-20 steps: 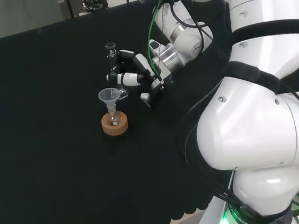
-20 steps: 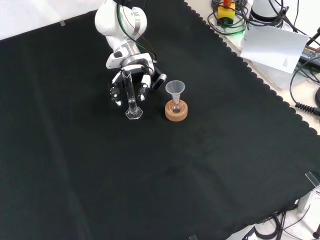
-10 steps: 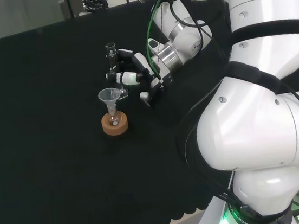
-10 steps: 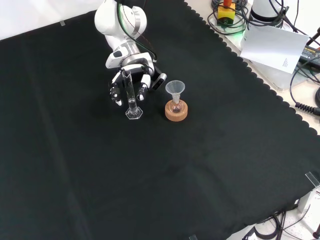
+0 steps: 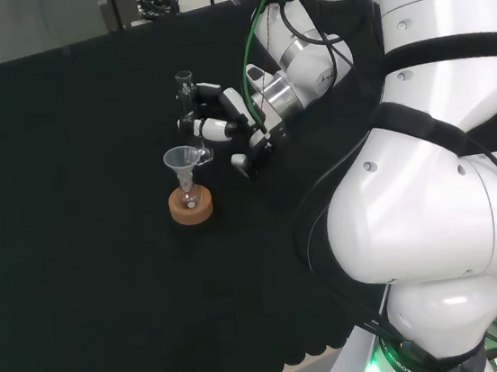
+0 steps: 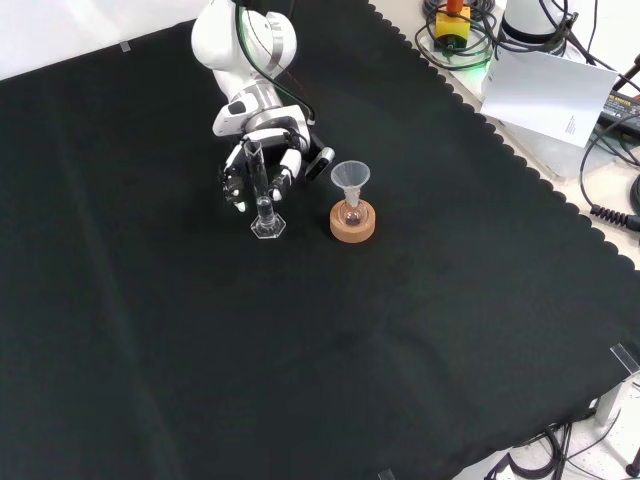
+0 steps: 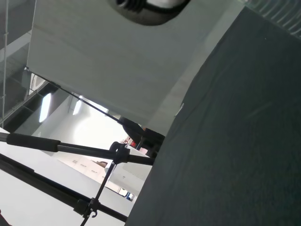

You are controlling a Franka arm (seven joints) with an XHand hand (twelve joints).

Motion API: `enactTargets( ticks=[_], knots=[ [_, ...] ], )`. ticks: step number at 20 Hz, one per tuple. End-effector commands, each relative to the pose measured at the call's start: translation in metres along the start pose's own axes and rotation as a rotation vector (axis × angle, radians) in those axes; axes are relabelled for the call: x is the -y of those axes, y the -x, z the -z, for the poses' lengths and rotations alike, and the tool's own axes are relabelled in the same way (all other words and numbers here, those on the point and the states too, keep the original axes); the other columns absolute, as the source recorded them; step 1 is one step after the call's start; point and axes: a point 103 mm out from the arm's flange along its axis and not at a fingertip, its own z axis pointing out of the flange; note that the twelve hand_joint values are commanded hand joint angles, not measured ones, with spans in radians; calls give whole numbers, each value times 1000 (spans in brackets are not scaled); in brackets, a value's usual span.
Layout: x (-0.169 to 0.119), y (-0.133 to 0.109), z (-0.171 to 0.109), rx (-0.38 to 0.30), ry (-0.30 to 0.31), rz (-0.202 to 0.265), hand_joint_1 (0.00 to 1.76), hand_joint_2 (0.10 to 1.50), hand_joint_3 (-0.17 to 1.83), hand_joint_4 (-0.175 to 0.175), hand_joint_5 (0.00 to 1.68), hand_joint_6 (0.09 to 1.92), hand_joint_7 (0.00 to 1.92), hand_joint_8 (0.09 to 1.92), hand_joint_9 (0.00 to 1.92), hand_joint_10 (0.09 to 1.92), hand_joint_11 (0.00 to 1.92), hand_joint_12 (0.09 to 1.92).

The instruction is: Pick up the graduated cylinder.

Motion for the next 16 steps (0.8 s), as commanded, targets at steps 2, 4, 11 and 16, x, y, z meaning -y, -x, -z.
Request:
enactTargets(
  ticks=[2,4,11,16],
  knots=[
    [0,-3,2,25,0,1,1123,953,580,4,741,646,777,684,1085,273,917,996],
    [0,-3,3,32,0,0,1134,961,578,2,759,645,783,694,1092,270,940,982],
    [-2,-4,7,50,-1,0,1159,969,570,-15,781,639,804,699,1118,261,993,934],
    [-3,-4,9,69,-11,-4,1175,971,563,-32,796,636,838,695,1151,254,1026,898]
  ],
)
